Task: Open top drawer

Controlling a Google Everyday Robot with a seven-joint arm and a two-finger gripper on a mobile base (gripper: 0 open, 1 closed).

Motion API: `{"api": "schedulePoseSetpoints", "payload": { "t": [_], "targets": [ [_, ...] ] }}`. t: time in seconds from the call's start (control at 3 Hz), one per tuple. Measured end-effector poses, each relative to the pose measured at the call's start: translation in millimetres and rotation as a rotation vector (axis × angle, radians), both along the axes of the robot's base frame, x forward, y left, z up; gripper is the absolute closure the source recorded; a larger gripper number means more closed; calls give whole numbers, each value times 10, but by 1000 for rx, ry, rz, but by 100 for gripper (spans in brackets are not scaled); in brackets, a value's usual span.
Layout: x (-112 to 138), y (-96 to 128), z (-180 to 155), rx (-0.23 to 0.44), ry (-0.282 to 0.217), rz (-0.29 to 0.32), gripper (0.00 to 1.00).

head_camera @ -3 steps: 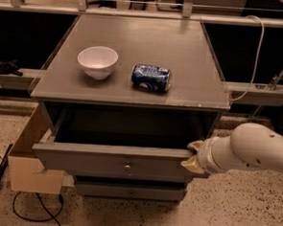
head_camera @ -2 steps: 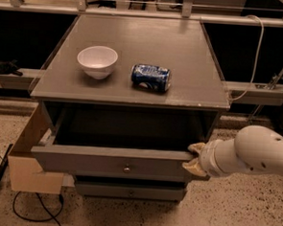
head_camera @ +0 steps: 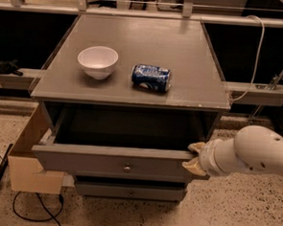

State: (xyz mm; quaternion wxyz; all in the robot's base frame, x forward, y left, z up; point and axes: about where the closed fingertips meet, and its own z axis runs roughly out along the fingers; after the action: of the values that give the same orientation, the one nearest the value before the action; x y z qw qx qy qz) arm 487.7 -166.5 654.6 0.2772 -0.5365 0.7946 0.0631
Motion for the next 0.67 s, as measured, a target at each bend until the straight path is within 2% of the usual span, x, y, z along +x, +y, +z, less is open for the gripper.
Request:
{"api": "schedulePoseSetpoints", "payload": {
  "t": [0.67],
  "targets": [
    [0,0,0,0,0,0,4]
  ]
}}
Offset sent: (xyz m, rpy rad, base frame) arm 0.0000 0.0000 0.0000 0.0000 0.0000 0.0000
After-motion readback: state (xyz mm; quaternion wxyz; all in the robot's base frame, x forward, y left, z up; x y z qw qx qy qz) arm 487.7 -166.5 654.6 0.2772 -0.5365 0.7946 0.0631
